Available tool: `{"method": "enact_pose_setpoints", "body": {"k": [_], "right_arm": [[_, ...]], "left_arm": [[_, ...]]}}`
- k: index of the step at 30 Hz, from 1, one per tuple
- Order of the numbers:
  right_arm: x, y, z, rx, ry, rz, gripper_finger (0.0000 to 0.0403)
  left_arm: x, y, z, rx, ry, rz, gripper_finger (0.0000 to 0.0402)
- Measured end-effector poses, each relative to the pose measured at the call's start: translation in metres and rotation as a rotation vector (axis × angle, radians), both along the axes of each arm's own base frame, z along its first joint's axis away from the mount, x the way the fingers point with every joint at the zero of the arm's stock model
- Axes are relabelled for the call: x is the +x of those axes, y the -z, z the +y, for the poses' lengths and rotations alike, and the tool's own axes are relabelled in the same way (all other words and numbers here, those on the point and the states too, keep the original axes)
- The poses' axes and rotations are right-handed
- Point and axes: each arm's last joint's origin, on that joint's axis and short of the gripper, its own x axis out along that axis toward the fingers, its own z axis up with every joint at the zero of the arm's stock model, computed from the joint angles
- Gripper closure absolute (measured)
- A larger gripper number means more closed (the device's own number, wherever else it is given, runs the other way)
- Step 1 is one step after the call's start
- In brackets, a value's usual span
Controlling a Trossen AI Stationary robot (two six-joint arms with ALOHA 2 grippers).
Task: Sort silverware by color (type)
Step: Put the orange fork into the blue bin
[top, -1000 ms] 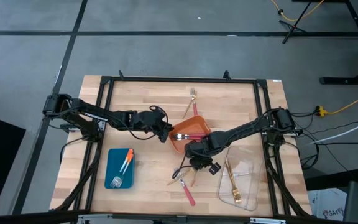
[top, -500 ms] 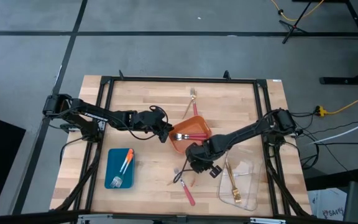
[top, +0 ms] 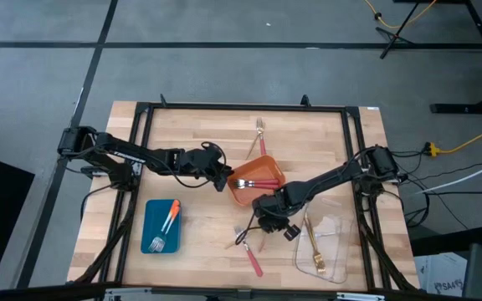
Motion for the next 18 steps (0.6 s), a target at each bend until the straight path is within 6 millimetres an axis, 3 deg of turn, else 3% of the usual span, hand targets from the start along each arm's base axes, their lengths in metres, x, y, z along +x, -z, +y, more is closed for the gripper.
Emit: {"method": "enact_pose_setpoints", "body": {"k": [9,18], "right_arm": [[-0.0009,0.0056,-0.0102,0.018,0.023,0.009,0.0336],[-0.0004,0.0056,-0.01,0.02,0.022,0.003,0.0399]], "left_arm": [[0.0,0.0,0.0001,0.001,-0.001,0.0,0.0308],[0.0,0.0,0.0,0.001,-0.001,0.0,0.0308]]}}
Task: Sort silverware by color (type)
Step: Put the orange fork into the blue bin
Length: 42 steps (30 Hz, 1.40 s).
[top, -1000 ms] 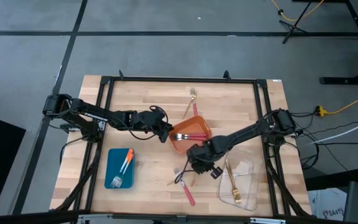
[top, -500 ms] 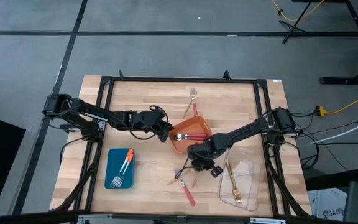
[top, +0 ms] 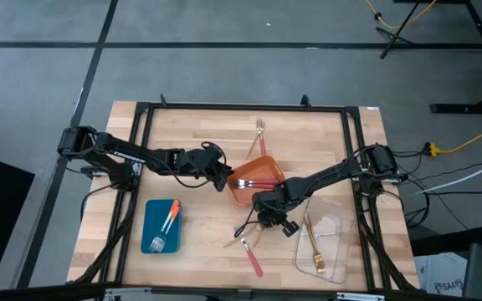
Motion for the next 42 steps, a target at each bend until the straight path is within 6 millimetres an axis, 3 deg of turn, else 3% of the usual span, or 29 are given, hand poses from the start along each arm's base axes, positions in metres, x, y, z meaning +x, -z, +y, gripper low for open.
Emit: {"method": "enact_pose_setpoints", "body": {"k": [18,28,33,42], "right_arm": [[0.008,-0.017,0.002,-0.003,-0.002,0.011,0.0402],[0.012,-0.028,0.002,-0.046,-0.019,0.006,0.0402],[0.021,-0.051,0.001,-0.14,-0.029,-0.054,0.0402],[0.043,-0.118,-0.001,-0.172,-0.005,-0.248,0.0403]], "left_arm": [[0.001,-0.002,-0.001,0.0,0.039,-0.012,0.0308],[-0.012,-0.034,-0.006,0.077,0.169,-0.119,0.0308],[-0.026,-0.059,-0.013,0.169,0.231,-0.204,0.0308],[-0.059,-0.1,-0.033,0.395,0.331,-0.347,0.0308]]}}
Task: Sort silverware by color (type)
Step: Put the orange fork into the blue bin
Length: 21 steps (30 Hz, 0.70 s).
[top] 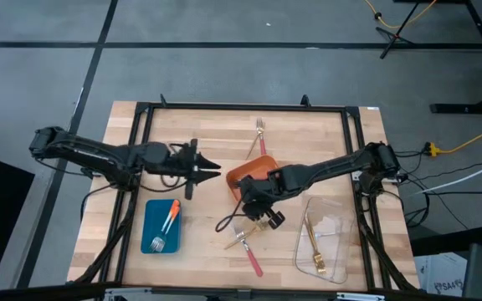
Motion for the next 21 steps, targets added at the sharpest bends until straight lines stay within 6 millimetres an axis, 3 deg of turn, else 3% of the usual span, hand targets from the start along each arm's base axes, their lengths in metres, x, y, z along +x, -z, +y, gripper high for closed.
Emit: {"method": "enact_pose_setpoints", "body": {"k": [8,13,21], "right_arm": [[0.019,-0.041,0.005,0.064,0.009,-0.238,0.0403],[0.029,-0.052,0.007,0.111,0.053,-0.382,0.0403],[0.03,-0.064,0.007,0.167,0.088,-0.458,0.0403]], "left_arm": [[-0.016,-0.012,-0.014,0.168,-0.026,-0.043,0.0308],[-0.019,-0.009,-0.022,0.297,-0.053,0.0,0.0308],[-0.024,-0.008,-0.028,0.427,-0.149,0.047,0.0308]]}}
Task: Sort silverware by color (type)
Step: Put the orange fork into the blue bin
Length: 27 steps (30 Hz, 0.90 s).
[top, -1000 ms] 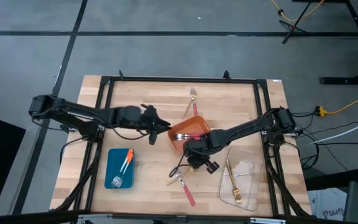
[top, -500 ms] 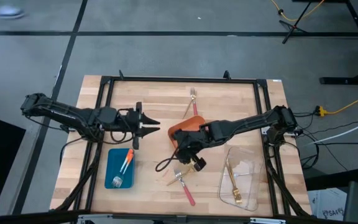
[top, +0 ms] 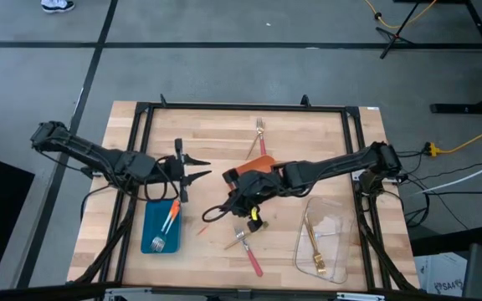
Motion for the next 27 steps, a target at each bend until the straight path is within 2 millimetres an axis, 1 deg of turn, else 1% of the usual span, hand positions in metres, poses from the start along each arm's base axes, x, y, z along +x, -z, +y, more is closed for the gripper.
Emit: {"method": "enact_pose_setpoints", "body": {"k": [3,7,10,12,17,20,22,25,27], "right_arm": [[-0.009,-0.014,-0.002,0.007,0.001,-0.021,0.0403],[-0.029,-0.044,-0.009,-0.001,-0.005,-0.086,0.0403],[-0.052,-0.07,-0.02,0.001,0.014,-0.123,0.0403],[-0.07,-0.088,-0.031,0.001,0.041,-0.15,0.0403],[-0.116,-0.12,-0.055,-0.032,0.155,-0.17,0.0403],[-0.136,-0.13,-0.063,-0.032,0.182,-0.172,0.0403],[-0.146,-0.133,-0.065,-0.015,0.187,-0.175,0.0403],[-0.157,-0.126,-0.067,0.0,0.175,-0.195,0.0403],[-0.161,-0.113,-0.068,0.003,0.177,-0.212,0.0403]], "left_arm": [[-0.001,0.002,-0.002,0.012,-0.004,0.017,0.0308],[-0.001,0.005,-0.006,-0.017,0.007,0.032,0.0308],[0.0,0.007,-0.009,-0.032,0.018,0.038,0.0308],[0.001,0.008,-0.011,-0.03,0.023,0.046,0.0308],[0.005,0.013,-0.013,-0.029,0.024,0.067,0.0308],[0.01,0.016,-0.014,-0.03,0.022,0.066,0.0308],[0.013,0.018,-0.015,-0.03,0.02,0.068,0.0308],[0.02,0.021,-0.016,-0.031,0.012,0.065,0.0308],[0.025,0.025,-0.016,-0.03,0.005,0.068,0.0308]]}}
